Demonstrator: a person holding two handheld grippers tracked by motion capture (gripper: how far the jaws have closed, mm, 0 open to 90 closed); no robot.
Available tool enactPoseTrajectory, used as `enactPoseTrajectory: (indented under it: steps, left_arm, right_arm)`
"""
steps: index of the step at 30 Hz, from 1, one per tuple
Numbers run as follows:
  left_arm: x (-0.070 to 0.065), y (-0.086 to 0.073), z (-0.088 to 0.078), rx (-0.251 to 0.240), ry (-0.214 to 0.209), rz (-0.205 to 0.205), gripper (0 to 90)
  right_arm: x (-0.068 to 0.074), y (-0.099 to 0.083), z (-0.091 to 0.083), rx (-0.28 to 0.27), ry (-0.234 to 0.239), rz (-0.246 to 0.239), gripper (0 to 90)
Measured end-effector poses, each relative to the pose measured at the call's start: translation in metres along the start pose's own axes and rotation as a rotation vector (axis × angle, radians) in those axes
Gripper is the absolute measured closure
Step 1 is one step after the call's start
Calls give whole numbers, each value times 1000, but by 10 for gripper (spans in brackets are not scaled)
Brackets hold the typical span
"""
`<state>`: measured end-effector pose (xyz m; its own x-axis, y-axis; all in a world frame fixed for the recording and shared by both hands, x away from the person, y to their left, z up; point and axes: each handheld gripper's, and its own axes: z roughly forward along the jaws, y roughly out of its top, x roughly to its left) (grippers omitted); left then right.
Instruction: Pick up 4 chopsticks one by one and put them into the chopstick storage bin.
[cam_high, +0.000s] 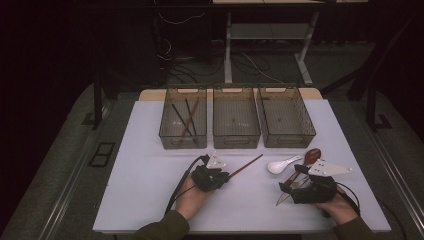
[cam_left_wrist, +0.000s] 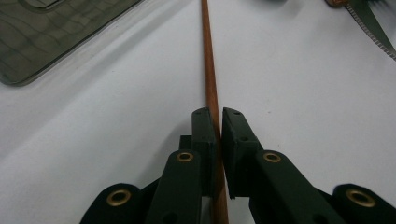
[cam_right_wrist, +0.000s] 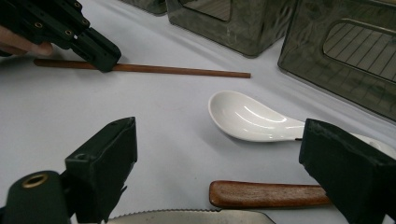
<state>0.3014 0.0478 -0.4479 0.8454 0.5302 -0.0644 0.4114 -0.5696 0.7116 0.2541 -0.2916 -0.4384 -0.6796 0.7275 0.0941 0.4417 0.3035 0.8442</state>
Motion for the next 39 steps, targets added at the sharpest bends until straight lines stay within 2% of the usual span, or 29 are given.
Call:
enactPoseTrajectory:
  steps: [6,7,16,26,39]
  left_arm:
    - [5,0,-7,-15,-20,-5,835]
    - [5,0,-8,-25,-26,-16,835]
    - [12,1,-23,-38,-73,31,835]
    - [22,-1,-45,-76,-112,26,835]
    - [38,-2,-71,-119,-99,20,835]
  right_arm:
    - [-1,0,0,-4,0,-2,110]
    - [-1,0,-1,-4,0,-3,110]
    - [-1,0,-1,-4,1,1,110]
    - [-1,0,-2,-6,-1,-1,110]
    - [-2,0,-2,-8,-1,-2,110]
